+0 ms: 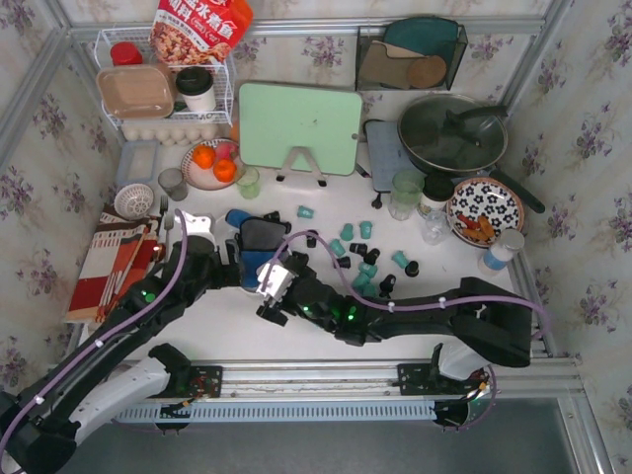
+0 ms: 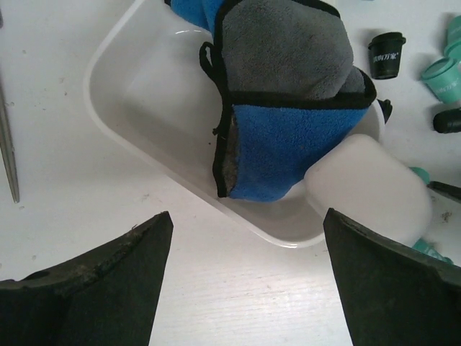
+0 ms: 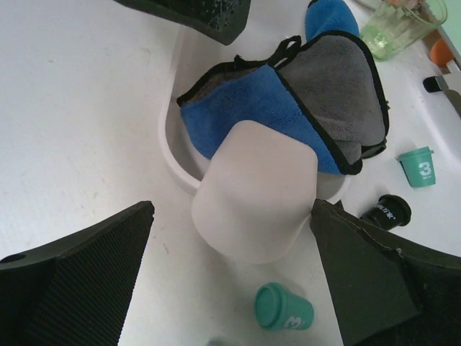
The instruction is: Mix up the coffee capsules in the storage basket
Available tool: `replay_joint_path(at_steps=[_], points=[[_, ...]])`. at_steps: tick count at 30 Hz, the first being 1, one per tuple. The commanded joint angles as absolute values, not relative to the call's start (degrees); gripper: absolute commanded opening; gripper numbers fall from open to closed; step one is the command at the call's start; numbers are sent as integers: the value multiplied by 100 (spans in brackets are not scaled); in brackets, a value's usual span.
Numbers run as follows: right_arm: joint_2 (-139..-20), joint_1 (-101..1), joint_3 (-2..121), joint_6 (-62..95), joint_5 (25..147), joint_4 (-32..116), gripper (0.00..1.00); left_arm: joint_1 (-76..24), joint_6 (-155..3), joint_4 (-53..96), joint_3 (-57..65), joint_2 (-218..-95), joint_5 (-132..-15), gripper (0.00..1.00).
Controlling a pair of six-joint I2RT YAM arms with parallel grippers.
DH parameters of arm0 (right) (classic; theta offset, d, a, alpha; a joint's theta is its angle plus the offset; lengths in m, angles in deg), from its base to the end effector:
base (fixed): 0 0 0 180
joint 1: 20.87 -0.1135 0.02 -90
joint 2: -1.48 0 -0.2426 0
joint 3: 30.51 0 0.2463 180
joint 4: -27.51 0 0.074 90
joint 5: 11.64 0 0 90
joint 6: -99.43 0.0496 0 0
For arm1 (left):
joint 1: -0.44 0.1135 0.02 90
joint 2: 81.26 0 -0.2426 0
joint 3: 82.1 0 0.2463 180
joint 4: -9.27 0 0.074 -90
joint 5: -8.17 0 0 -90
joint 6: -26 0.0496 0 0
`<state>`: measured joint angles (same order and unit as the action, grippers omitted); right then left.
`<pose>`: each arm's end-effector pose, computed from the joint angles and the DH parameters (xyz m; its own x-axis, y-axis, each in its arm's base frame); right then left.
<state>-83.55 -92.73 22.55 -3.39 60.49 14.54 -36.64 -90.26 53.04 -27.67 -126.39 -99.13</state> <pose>0.1149 0.3018 0.1853 0.0818 -0.4286 -0.8998 -0.8163 0.4891 -0.3072 0.1620 -0.1040 0.2566 -0.5731 -0.0964 -0.8138 0.1411 0.9666 -0.2138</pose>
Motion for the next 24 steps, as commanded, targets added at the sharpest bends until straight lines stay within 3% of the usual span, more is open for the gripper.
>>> replay_joint_path(at_steps=[1, 15, 24], points=[[-8798, -9345, 2588, -380, 5148, 1212, 100, -3665, -9099, 4908, -2808, -12569, -10059, 89], [-9139, -9350, 2676, 1357, 4564, 1123, 99, -3665, -9142, 4750, -2911, -12624, -9960, 89], [-8997, -9353, 2571, 2205, 4809, 1343, 85, -3664, -9194, 4704, -2958, -12682, -9991, 89]])
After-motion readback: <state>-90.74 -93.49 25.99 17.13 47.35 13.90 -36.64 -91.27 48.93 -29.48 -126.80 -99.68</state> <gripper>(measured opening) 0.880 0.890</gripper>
